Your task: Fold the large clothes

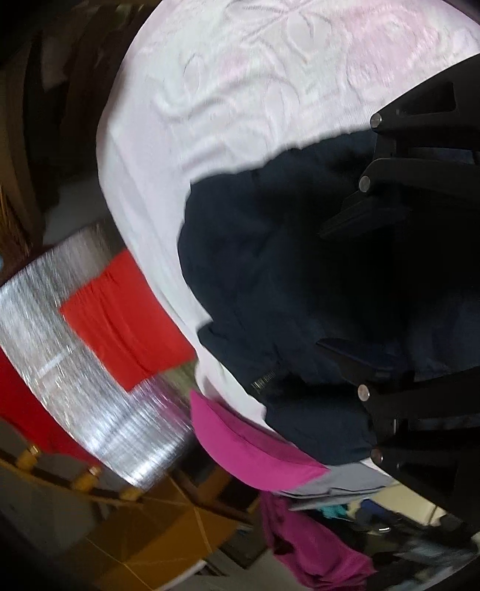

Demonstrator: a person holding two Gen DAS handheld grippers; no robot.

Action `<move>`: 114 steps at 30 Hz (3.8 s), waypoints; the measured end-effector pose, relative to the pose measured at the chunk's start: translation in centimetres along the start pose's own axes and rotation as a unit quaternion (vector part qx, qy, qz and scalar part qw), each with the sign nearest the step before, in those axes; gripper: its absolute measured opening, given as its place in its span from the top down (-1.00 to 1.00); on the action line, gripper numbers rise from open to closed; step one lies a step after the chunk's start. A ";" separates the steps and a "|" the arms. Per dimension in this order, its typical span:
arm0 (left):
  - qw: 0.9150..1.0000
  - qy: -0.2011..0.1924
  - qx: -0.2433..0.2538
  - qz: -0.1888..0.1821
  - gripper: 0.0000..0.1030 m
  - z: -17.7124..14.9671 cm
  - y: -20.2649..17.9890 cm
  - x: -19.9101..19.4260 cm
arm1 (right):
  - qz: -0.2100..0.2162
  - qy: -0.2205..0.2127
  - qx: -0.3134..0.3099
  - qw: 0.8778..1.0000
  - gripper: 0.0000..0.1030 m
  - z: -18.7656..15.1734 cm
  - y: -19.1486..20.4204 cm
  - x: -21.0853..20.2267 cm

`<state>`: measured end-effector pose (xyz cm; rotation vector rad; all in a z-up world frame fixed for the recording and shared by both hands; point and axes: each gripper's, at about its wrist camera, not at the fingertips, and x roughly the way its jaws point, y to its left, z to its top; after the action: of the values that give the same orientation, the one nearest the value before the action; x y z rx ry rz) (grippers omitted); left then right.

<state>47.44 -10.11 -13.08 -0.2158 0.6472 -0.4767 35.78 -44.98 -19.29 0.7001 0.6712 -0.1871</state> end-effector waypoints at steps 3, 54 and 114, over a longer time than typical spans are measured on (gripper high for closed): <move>0.993 0.052 -0.103 -0.011 -0.48 0.1 4.9 2.0 | 0.009 0.010 -0.043 0.999 -0.14 -1.1 2.4 0.6; 0.966 0.161 -0.170 0.113 -0.40 0.3 10.9 7.9 | 0.098 -0.006 0.214 0.972 -0.46 2.4 -9.5 0.8; 0.967 0.190 -0.088 0.146 0.29 -0.9 8.1 9.9 | -0.073 0.008 0.100 0.992 -0.04 3.2 -6.2 3.0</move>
<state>56.63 -7.95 -21.72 -0.1931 1.0815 -0.1743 37.42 -51.58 -22.72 0.8449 0.7259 -0.3870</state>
